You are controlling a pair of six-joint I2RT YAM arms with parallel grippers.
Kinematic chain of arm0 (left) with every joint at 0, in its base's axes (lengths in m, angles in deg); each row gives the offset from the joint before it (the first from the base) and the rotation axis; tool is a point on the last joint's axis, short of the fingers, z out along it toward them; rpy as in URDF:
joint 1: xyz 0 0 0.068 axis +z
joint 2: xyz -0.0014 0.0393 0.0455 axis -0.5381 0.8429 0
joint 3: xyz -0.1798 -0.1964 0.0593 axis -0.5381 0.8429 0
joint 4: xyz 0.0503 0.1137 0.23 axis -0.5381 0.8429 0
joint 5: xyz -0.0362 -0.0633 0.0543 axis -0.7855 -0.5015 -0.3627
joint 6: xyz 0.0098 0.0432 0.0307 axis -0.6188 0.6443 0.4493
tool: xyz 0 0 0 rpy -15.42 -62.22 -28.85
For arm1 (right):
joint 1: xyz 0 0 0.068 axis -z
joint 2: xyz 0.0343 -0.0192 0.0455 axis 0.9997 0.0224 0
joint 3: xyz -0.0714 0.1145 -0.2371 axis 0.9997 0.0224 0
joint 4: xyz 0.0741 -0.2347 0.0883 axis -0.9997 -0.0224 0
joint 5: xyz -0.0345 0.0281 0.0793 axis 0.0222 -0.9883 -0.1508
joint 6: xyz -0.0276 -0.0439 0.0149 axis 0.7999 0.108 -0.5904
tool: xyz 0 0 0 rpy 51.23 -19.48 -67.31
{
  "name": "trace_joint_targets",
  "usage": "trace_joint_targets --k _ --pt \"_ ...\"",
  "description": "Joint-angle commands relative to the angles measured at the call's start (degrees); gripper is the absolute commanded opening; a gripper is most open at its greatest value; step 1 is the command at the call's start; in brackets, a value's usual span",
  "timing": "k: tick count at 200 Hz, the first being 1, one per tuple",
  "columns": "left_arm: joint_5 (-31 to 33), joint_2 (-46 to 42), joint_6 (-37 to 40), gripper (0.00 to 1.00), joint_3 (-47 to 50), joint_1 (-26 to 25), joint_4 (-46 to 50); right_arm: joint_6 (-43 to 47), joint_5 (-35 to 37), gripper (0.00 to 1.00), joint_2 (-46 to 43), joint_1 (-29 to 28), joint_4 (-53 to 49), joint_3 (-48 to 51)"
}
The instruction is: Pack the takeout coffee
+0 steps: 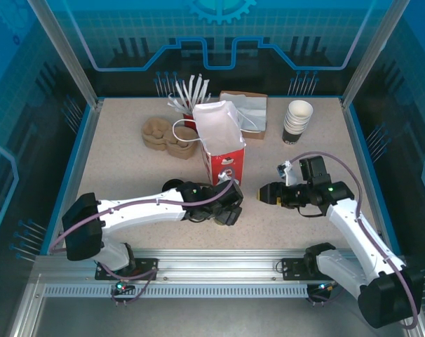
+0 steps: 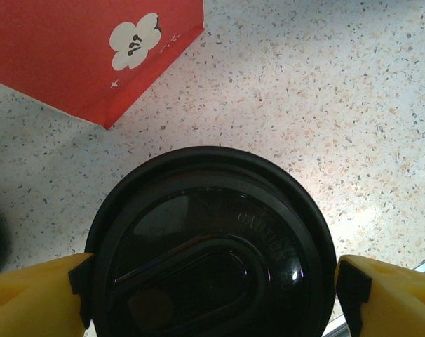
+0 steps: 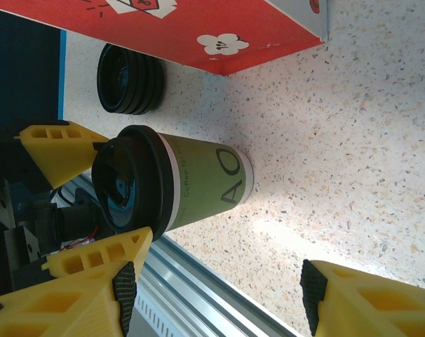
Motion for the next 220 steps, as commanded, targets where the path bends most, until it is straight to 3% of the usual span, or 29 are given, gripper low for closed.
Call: trace_joint_targets --k 1,61,148,220 --pt "1.52 1.08 -2.25 0.86 -0.89 -0.46 3.63 1.31 -1.88 0.66 -1.02 1.25 -1.26 0.75" --pt "4.13 -1.78 -2.93 0.83 0.75 0.45 5.33 1.54 -2.30 0.66 -1.64 1.87 -1.68 0.85" --pt "3.69 -11.40 -2.50 0.83 10.75 10.32 4.41 1.74 -2.65 0.66 -2.06 2.68 -2.06 0.70" --pt "2.22 -13.43 -0.56 0.90 11.84 12.99 2.71 1.78 -2.98 0.67 -2.08 3.20 -1.96 0.34"
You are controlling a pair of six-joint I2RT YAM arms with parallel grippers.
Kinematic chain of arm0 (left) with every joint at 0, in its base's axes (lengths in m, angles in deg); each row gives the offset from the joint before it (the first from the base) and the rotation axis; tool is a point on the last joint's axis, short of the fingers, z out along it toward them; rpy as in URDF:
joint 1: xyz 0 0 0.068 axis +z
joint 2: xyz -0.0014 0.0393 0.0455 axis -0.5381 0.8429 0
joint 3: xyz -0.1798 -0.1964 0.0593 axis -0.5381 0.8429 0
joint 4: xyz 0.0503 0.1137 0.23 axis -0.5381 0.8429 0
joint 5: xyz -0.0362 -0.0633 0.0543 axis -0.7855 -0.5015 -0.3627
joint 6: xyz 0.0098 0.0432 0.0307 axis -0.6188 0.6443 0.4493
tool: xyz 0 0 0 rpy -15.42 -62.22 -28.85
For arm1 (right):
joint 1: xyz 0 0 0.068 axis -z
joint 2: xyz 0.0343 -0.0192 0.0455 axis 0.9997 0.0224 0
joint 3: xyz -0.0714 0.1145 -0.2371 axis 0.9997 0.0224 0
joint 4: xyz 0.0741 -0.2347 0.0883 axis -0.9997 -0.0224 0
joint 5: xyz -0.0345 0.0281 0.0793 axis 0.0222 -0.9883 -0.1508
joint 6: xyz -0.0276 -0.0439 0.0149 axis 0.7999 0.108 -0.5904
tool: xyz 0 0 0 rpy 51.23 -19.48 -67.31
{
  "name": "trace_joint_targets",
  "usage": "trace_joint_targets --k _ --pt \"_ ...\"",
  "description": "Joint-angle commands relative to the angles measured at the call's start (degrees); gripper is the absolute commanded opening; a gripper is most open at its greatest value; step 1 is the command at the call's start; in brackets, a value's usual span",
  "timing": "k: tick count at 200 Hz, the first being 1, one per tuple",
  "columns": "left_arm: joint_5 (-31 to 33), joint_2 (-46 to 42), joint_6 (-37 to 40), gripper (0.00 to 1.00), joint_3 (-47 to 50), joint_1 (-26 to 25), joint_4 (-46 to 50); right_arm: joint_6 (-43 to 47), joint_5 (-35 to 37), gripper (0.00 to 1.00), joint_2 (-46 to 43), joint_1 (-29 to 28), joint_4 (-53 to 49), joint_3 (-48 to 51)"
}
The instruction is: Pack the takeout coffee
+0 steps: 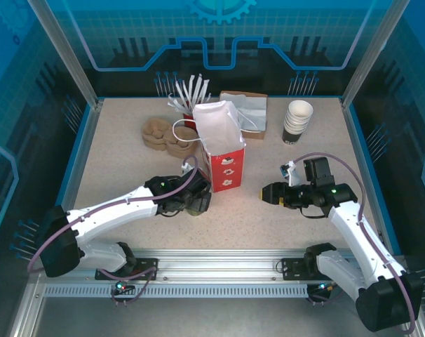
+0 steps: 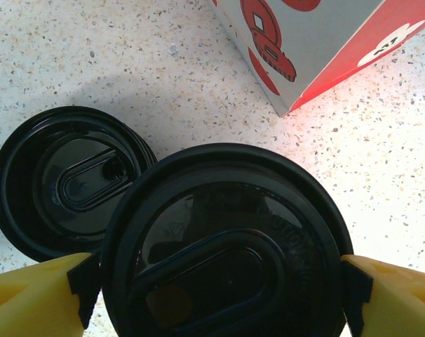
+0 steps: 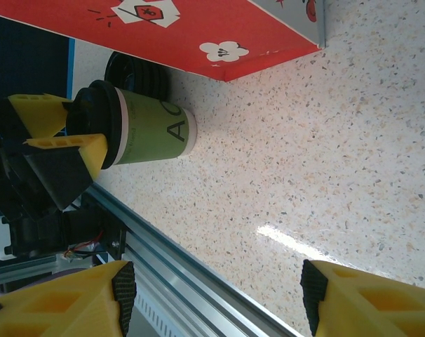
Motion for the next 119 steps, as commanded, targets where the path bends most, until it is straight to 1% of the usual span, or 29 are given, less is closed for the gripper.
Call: trace_joint_targets --k 1,35,59,119 --pt "-0.46 -0.78 1.56 0.91 0.72 0.40 0.15 0.92 -1.54 0.67 -0.52 0.92 -1.29 0.00" --pt "-1.60 -1.68 2.64 0.99 -0.85 0.38 1.21 1.08 -1.47 0.67 -0.39 1.24 -1.91 -0.60" --pt "-1.74 -3.59 3.18 0.99 -2.74 0.53 3.19 1.50 -0.96 0.67 -0.31 2.18 -3.13 -1.88" --pt "-1.54 -10.00 5.20 0.99 -7.92 1.67 7.31 0.33 -0.38 0.66 -0.15 6.58 -4.69 -7.34"
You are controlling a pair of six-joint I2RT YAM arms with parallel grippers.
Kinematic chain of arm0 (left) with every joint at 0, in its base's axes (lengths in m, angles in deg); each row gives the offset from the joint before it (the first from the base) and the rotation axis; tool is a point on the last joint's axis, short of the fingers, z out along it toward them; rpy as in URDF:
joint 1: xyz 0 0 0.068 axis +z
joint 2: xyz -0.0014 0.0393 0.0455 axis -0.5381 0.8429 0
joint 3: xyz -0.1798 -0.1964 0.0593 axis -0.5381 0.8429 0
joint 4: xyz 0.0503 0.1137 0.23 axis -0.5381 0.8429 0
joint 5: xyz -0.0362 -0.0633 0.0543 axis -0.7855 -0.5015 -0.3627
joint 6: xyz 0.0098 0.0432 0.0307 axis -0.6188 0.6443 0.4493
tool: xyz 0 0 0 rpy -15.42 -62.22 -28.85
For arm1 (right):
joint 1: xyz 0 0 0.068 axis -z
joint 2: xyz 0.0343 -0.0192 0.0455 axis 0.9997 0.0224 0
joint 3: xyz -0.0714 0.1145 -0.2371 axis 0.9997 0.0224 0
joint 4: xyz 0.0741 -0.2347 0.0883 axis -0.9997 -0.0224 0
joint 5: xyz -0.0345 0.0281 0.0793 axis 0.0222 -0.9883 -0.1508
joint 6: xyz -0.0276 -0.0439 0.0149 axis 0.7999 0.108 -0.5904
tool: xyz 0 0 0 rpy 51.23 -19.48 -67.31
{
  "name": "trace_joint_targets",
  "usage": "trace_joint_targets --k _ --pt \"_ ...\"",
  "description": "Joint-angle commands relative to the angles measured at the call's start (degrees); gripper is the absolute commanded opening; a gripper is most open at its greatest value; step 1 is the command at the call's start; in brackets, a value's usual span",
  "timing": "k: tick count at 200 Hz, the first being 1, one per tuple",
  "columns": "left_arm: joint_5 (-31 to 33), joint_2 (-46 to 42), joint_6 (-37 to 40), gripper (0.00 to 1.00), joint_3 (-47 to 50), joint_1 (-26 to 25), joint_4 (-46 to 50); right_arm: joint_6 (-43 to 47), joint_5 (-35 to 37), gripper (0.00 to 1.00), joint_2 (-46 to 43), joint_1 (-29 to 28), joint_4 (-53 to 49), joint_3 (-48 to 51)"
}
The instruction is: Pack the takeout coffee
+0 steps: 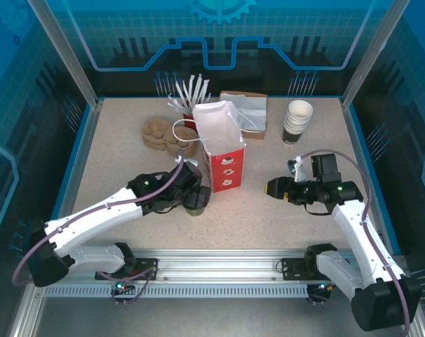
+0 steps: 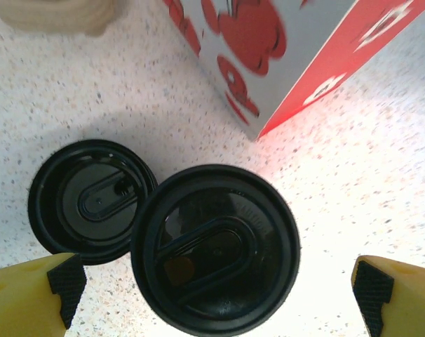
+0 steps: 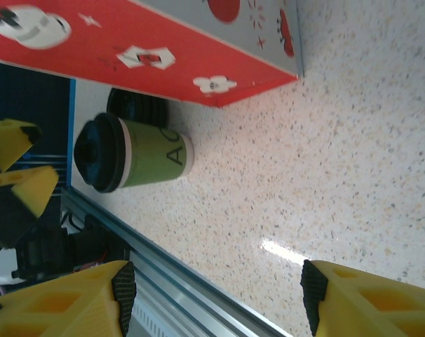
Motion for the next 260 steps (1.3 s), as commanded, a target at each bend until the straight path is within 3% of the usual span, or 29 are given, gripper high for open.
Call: trace_joint_targets --k 1,78,146,226,260 --pt "-0.25 -2.86 2.38 0.99 -3.18 0.84 3.35 0.04 -0.46 0.66 -0.10 2.02 -1.93 -3.71" --pt "-1.18 -10.55 4.50 0.99 -7.22 6.87 1.66 -4.31 1.54 0.65 4.00 3.14 -3.09 -13.66" --pt "-6.68 -7.91 5.85 0.99 -11.73 16.46 -0.88 -6.93 2.11 0.64 8.61 1.99 0.25 -22.28" --pt "-20.70 -2.47 -8.40 0.99 -3.28 35.10 -16.78 -5.62 3.47 0.61 14.28 -1.87 1.45 -28.67" --pt "-23.07 2.78 -13.30 0.99 -0.53 39.03 -24.46 -4.78 3.87 0.60 14.15 -1.97 1.15 -27.99"
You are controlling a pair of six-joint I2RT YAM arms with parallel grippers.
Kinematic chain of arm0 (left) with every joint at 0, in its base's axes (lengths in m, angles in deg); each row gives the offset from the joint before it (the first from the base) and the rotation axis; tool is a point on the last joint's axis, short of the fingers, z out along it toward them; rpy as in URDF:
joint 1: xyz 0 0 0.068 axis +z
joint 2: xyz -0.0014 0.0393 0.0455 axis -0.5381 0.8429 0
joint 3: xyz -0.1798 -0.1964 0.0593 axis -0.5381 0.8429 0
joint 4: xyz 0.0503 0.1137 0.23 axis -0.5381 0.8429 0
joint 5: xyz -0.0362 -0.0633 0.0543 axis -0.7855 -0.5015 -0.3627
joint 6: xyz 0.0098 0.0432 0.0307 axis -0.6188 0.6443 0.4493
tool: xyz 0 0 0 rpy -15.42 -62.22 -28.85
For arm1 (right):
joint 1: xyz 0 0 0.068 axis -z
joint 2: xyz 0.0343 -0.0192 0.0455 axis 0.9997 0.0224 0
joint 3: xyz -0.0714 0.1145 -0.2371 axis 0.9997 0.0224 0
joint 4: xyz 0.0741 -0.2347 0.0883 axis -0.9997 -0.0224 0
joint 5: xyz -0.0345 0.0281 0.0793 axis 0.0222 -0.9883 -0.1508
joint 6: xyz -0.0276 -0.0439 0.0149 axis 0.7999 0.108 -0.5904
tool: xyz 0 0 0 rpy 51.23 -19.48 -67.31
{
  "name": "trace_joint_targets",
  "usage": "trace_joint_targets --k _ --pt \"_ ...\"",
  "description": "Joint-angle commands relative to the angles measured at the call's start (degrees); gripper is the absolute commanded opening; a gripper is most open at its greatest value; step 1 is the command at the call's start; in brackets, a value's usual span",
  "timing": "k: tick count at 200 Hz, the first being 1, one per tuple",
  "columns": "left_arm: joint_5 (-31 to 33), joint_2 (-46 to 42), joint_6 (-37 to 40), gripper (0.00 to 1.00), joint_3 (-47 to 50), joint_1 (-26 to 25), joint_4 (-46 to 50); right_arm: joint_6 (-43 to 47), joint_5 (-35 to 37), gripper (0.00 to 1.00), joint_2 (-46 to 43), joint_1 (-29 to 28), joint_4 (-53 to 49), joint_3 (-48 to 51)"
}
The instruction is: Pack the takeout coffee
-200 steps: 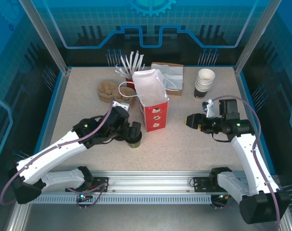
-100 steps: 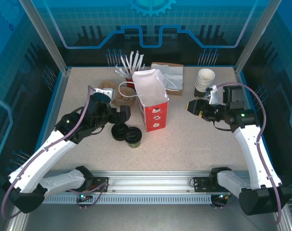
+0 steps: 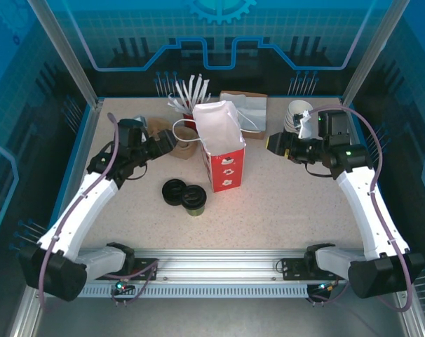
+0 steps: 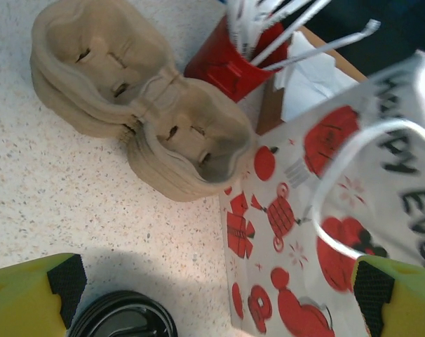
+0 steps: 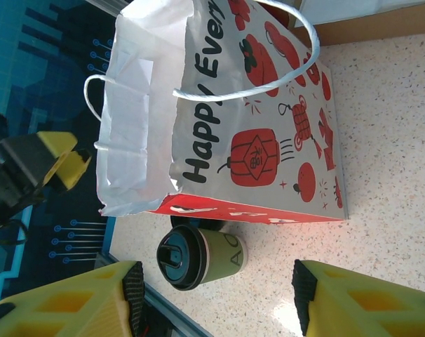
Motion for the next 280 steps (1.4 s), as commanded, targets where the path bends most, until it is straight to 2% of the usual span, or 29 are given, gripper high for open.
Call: trace_joint_targets --k 1,87,160,280 --pt "-4.39 3.47 -5.96 0.99 1.51 2.06 -8.15 1.31 0.61 0.60 -0.05 -0.70 0.03 -0.90" --pt "-7.27 18.12 -12.73 0.86 0.55 5.65 -16.03 2.50 1.60 0.59 -1.33 -0.69 -1.16 1.87" --pt "-9.42 23.11 -15.05 0.70 -0.05 5.83 -20.54 2.81 1.24 0.59 -1.55 -0.63 -2.65 1.91" --pt "-10.30 26.45 -16.58 0.64 -2.31 5.83 -22.00 2.98 0.78 0.59 -1.23 -0.43 -3.54 0.82"
